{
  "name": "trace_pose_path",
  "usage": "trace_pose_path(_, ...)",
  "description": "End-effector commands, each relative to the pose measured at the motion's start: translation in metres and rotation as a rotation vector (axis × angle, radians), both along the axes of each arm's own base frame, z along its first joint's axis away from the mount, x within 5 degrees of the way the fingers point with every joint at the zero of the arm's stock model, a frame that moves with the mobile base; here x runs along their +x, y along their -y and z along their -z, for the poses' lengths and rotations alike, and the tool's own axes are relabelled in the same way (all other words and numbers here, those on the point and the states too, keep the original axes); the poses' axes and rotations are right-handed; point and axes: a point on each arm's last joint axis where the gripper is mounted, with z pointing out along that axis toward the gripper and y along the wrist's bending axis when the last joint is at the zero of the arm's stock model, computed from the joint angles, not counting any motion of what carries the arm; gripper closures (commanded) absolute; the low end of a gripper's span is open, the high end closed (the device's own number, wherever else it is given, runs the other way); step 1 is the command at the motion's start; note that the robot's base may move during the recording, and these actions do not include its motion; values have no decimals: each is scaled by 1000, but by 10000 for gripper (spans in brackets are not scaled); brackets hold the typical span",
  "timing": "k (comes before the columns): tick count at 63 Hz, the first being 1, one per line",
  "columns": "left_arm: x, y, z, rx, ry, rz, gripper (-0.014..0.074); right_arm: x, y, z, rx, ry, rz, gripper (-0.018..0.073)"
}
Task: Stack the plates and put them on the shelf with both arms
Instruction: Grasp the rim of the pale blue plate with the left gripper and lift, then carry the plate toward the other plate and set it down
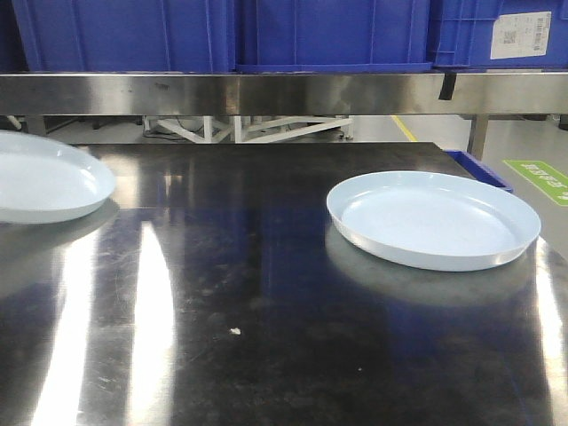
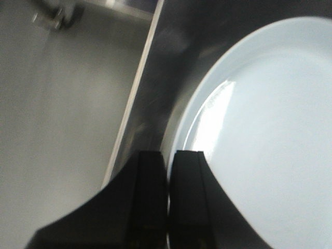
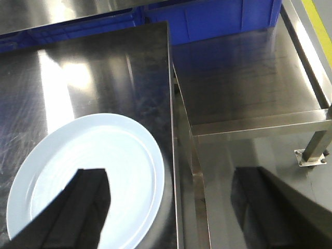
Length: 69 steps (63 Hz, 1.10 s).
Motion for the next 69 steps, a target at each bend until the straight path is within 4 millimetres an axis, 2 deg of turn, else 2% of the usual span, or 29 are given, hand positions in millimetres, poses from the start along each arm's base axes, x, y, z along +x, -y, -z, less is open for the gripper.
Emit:
trace_pose_path(1, -2, 21, -54, -39, 173, 46, 507, 4, 1, -22, 11, 133, 19, -34)
trace_pose_path(6, -1, 43, -67, -50, 205, 104, 507, 5, 1, -22, 11, 137, 19, -34)
trace_pose_path(13, -4, 77, -68, -60, 215, 194, 507, 5, 1, -22, 11, 137, 19, -34)
trace_pose_path(24, -9, 125, -56, -69, 181, 321, 507, 5, 1, -22, 11, 137, 19, -34)
trace_pose_path(30, -10, 143, -48, -71, 164, 364, 507, 5, 1, -22, 11, 137, 19, -34)
trace_pose_path(41, -9, 157, -37, -69, 135, 396, 507, 5, 1, -22, 11, 137, 19, -34)
trace_pose_path(59, -6, 158, -28, -61, 105, 396, 497, 5, 1, -22, 11, 137, 19, -34)
trace_pose_path(64, -7, 157, -28, -52, 98, 399, 428, 5, 1, -22, 11, 137, 19, -34)
trace_pose_path(69, -7, 155, -27, -29, 93, 404, 296, 4, 1, -22, 11, 133, 19, -34)
